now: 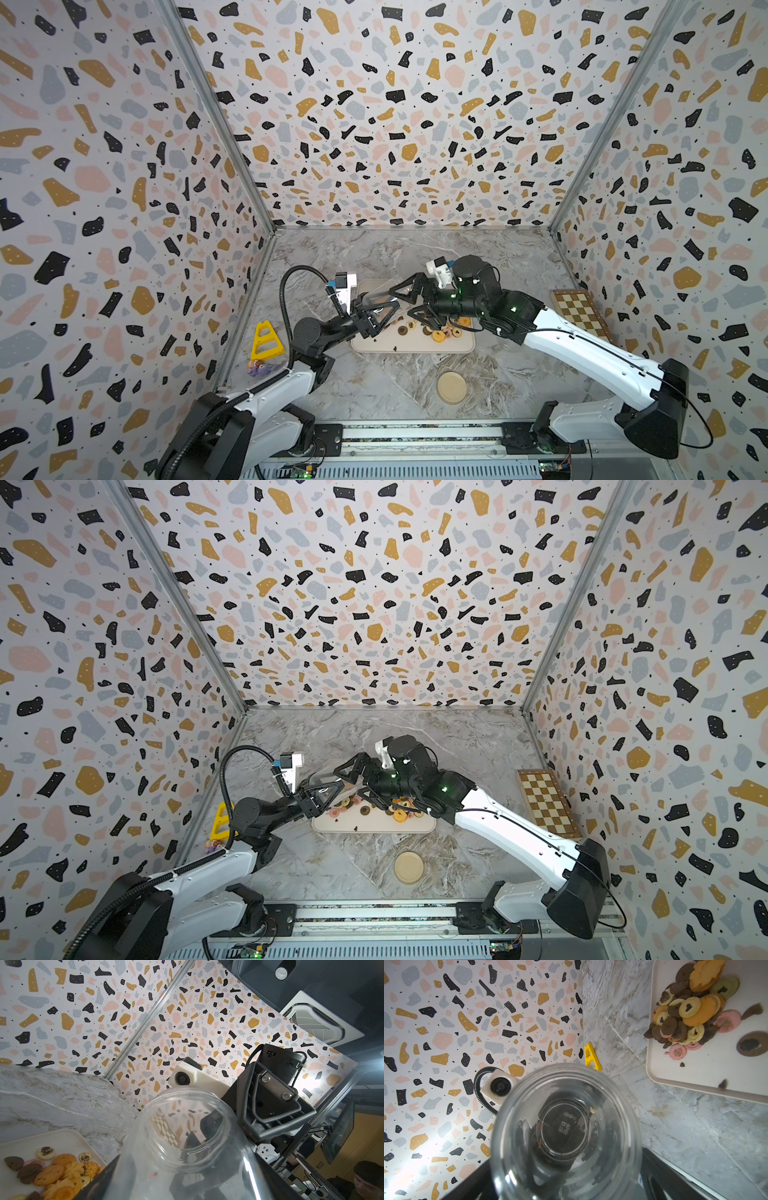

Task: Pour the cookies out of the jar
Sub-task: Place the jar at the center of the board.

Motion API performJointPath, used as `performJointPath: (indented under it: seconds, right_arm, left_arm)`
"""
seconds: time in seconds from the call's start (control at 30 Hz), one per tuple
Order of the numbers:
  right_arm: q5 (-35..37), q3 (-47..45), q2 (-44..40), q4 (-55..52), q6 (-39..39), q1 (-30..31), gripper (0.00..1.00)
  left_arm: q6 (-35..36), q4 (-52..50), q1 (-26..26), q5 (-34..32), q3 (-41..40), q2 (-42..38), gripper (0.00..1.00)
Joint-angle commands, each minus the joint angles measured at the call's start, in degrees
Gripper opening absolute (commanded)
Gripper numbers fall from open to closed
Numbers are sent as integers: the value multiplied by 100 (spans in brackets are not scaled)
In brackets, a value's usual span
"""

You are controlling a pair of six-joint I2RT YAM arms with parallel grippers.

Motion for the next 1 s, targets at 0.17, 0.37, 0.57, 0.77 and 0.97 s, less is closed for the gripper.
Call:
performJointPath:
  seconds: [0.17, 0.37, 0.57, 0.77, 0.97]
  right_arm:
    - [164, 136, 42, 426, 188, 106, 97]
    - [223, 115, 122, 431, 231, 124, 96]
    - [264, 210, 269, 396, 199, 206, 93]
    - [260, 247, 404, 435, 186, 242, 93]
    - [330, 228, 395, 426, 164, 297, 89]
  left_arm:
    - [181, 704, -85, -36, 184, -98, 0]
    - [181, 699, -112, -37, 204, -74, 0]
    - [182, 703, -129, -65, 202, -99, 0]
    - [195, 702, -166, -81, 228, -82, 0]
    - [155, 706, -190, -46, 254, -80, 0]
